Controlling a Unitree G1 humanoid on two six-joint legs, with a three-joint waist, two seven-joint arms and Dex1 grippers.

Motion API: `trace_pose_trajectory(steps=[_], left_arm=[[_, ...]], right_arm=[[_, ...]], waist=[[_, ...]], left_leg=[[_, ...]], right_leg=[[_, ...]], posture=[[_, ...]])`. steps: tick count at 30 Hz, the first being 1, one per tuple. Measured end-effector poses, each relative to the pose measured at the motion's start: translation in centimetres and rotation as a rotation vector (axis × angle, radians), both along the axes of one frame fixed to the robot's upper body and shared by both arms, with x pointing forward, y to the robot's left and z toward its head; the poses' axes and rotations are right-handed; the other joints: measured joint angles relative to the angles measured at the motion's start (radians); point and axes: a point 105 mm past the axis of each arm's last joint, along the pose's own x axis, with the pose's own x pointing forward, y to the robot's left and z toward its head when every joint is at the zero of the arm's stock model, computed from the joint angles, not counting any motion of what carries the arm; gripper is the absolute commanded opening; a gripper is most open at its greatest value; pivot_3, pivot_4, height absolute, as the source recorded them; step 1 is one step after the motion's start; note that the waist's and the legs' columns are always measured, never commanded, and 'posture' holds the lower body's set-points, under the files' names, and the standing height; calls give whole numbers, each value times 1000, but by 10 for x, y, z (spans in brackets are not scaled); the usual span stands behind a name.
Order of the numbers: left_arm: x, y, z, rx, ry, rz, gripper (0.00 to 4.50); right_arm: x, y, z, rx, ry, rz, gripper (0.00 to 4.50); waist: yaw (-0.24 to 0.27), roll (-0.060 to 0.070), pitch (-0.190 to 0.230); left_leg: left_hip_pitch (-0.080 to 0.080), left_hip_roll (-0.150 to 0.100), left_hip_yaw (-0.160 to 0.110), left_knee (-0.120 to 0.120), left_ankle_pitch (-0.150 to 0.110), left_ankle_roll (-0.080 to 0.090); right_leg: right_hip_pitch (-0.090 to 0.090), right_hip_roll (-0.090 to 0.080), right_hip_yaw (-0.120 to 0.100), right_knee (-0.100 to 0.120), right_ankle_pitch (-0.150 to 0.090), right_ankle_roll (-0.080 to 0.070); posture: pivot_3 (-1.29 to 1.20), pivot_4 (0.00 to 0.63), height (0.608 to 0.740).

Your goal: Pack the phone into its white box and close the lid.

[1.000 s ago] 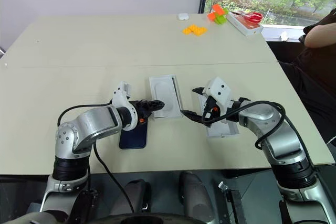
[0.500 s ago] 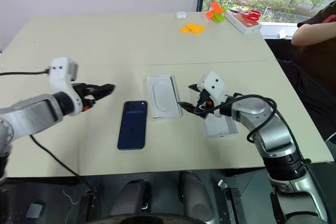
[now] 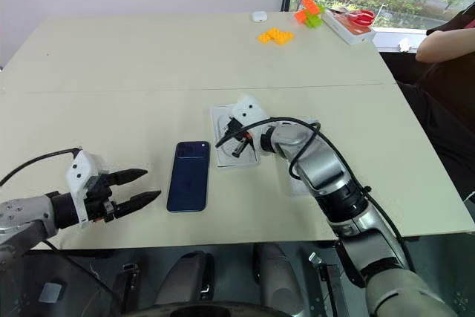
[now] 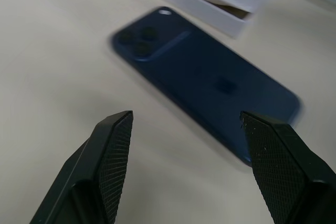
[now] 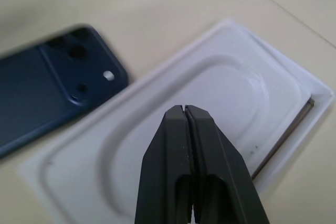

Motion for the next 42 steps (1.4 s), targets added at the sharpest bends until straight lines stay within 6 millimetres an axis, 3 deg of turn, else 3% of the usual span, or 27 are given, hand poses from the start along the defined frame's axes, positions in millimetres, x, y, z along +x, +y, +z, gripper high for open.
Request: trace_pose_trajectory(steps=[8, 14, 20, 26, 30, 34, 36, 38, 42], left_arm=[[-2, -5, 0, -26, -17, -16, 3466], [-2, -5, -1, -28, -20, -2, 3466], [-1, -6, -1, -36, -21, 9, 3466], [2, -7, 1, -41, -32, 14, 3466], [7, -7, 0, -54, -9, 45, 3466], [16, 2, -2, -66, 57, 156, 3466], [17, 12, -6, -64, 123, 234, 4005], [15, 18, -10, -87, 194, 283, 4445], [17, 23, -7, -171, 296, 348, 4445]], right_arm=[[9, 12, -14, -23, 97, -52, 68], [11, 7, -17, -84, 104, -107, 68], [7, -4, -16, -123, 111, -149, 68], [3, -4, -16, -112, 109, -151, 68], [1, 4, -6, -59, 25, -82, 68], [-13, 6, 15, 17, -61, 50, 68], [-26, 1, 23, 19, -93, 131, 0], [-37, -4, 22, 0, -97, 188, 0], [-62, -9, 13, -63, -75, 316, 0]], waist=[[-6, 0, 0], [-6, 0, 0], [-3, 0, 0], [-4, 0, -1], [-5, 0, 0], [-6, 0, -1], [-5, 0, -1], [-5, 0, -1], [-4, -1, -1]], left_leg=[[1, 2, -1, 0, -1, 1], [2, 2, -1, 1, 0, 1], [2, 2, -1, 1, 0, 1], [2, 2, -1, 1, 0, 1], [2, 2, -1, 1, 0, 1], [2, 2, -2, 1, 0, 1], [2, 2, -2, 1, -1, 1], [2, 2, -2, 1, -1, 1], [4, 2, -3, 3, 0, 1]], right_leg=[[0, 3, -1, 2, 4, 0], [1, 3, -1, 3, 3, -3], [1, 3, -1, 3, 3, -3], [1, 3, -1, 3, 4, -2], [1, 3, -1, 3, 5, 0], [1, 3, -2, 3, 5, 1], [2, 3, -2, 3, 5, 1], [2, 3, -2, 3, 5, 1], [3, 4, -3, 4, 3, 3]], posture=[[0, 150, 740], [0, 150, 740], [0, 150, 740], [0, 150, 740], [0, 150, 740], [0, 150, 740], [0, 150, 740], [0, 150, 740], [0, 150, 740]])
